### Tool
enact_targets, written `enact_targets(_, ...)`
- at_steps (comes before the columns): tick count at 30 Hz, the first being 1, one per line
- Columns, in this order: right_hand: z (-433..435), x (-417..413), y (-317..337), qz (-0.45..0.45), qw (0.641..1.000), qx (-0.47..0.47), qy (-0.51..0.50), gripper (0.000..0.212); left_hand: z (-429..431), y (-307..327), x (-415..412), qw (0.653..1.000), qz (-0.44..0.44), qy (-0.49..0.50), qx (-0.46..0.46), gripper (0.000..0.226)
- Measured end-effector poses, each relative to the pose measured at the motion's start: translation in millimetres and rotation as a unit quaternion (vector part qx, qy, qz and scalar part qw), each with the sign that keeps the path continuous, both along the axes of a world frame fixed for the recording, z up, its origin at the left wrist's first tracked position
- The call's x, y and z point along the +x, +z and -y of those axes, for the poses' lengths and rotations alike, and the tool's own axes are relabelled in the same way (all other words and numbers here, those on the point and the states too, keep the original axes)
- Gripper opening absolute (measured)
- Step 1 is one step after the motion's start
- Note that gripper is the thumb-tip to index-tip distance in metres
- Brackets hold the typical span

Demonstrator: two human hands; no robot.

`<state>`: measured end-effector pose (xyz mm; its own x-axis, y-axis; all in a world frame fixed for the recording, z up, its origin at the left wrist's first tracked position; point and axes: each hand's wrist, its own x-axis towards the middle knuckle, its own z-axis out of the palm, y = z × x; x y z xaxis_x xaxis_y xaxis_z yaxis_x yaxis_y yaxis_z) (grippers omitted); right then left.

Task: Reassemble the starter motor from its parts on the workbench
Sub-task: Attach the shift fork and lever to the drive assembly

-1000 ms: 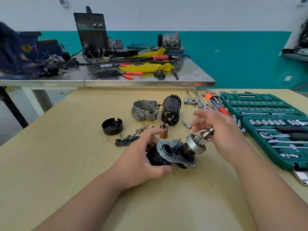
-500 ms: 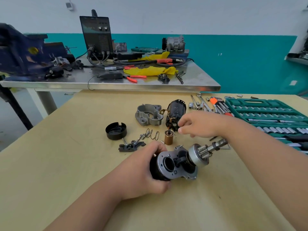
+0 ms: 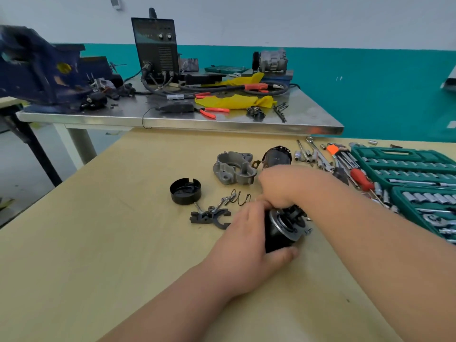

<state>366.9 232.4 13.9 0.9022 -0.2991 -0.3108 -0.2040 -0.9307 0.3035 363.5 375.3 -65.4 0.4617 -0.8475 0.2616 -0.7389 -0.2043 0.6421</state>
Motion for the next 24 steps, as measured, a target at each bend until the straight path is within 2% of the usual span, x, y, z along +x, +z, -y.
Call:
enact_targets(2, 4.7, -2.7, -4.2, 0.003, 1.000, 0.008, 0.002, 0.018, -2.2, -0.8, 4.7, 1.000, -0.006, -0.016, -0.002, 0.068)
enact_targets(5, 8.9, -4.5, -7.4, 0.056, 0.997, 0.054, -0.028, 0.015, -3.3, 0.9, 9.3, 0.999, -0.019, -0.024, -0.007, 0.061)
enact_targets(8, 10.3, -10.4, -10.8, 0.124, 0.988, 0.074, -0.051, 0.014, -4.9, 5.6, 16.3, 0.998, -0.042, 0.009, -0.047, 0.037)
enact_targets(10, 13.5, -16.5, -13.4, 0.211, 0.973, 0.081, -0.054, 0.018, -7.0, 7.2, 28.5, 0.995, -0.029, 0.068, -0.071, 0.018)
enact_targets(12, 16.4, -24.8, -17.0, 0.300, 0.944, 0.118, -0.074, 0.020, -10.0, 5.2, 45.4, 0.987, -0.019, 0.137, -0.080, 0.007)
enact_targets(16, 19.5, -47.7, -34.4, 0.416, 0.883, 0.187, -0.109, 0.022, -14.5, -3.2, 68.3, 0.973, -0.024, 0.222, -0.059, 0.014)
enact_targets(19, 25.4, -61.4, -43.9, 0.501, 0.819, 0.255, -0.114, 0.024, -13.2, -5.0, 71.6, 0.969, -0.032, 0.235, -0.072, 0.025)
enact_targets(24, 39.9, -76.4, -59.1, 0.566, 0.705, 0.389, -0.178, 0.012, -11.0, -7.7, 69.5, 0.966, -0.019, 0.241, -0.094, 0.030)
